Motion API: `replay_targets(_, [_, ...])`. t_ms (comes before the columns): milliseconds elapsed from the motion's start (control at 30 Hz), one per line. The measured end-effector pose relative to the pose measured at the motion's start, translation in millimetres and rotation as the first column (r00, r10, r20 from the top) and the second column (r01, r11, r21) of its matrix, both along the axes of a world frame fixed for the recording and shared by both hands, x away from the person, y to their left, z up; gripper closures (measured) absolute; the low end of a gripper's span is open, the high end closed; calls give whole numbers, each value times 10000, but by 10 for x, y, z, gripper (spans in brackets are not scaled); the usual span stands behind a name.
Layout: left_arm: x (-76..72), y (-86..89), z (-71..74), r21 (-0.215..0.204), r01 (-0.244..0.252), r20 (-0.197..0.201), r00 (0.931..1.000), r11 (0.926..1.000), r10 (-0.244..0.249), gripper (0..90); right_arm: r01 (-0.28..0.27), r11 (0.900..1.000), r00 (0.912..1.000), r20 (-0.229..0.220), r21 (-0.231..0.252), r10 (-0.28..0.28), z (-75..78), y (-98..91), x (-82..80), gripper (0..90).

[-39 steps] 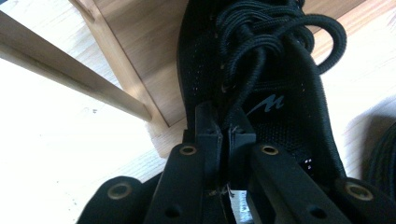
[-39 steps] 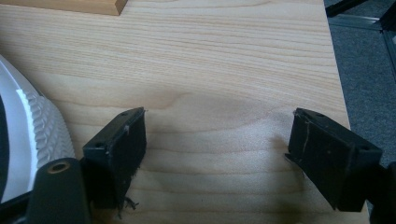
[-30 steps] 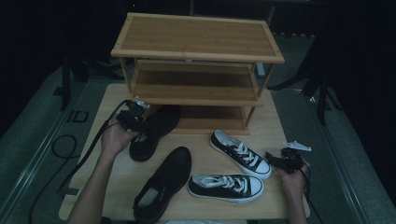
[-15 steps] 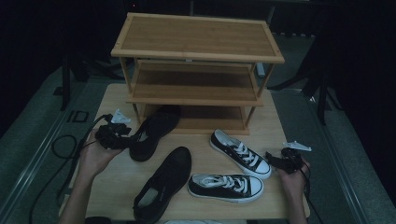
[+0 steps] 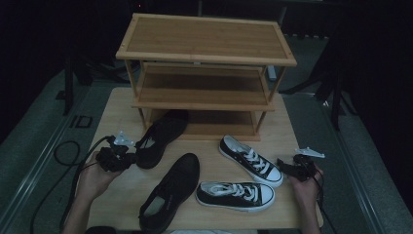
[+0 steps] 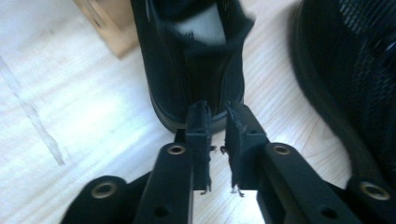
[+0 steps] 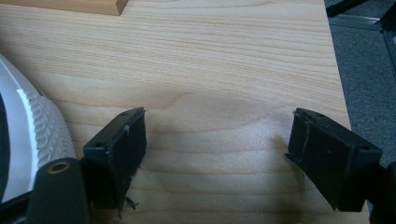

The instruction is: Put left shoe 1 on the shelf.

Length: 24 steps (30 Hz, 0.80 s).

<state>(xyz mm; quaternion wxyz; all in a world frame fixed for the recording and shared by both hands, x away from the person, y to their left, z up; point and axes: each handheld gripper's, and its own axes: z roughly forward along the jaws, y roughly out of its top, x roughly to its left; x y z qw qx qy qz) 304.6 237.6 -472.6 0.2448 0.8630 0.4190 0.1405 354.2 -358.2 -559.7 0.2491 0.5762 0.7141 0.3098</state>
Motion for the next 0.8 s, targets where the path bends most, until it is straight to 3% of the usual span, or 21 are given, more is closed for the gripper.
replay_targets(67, [14, 7, -82, 71, -113, -223, 9997, 9999, 115, 897, -1, 10000, 10000, 1, 0, 1, 0, 0, 0, 190])
replay_targets(200, [41, 7, -252, 411, -280, -665, 9973, 9988, 307, 900, -3, 10000, 10000, 2, -1, 3, 0, 0, 0, 190])
replay_targets(467, [94, 19, -469, 559, -510, -1279, 9901, 9971, 578, 899, 1, 10000, 10000, 0, 3, -1, 0, 1, 0, 190])
replay_targets(800, [151, -97, -512, 747, -442, -1266, 9905, 9962, 534, 897, 5, 10000, 10000, -5, 7, -5, 0, 1, 0, 190])
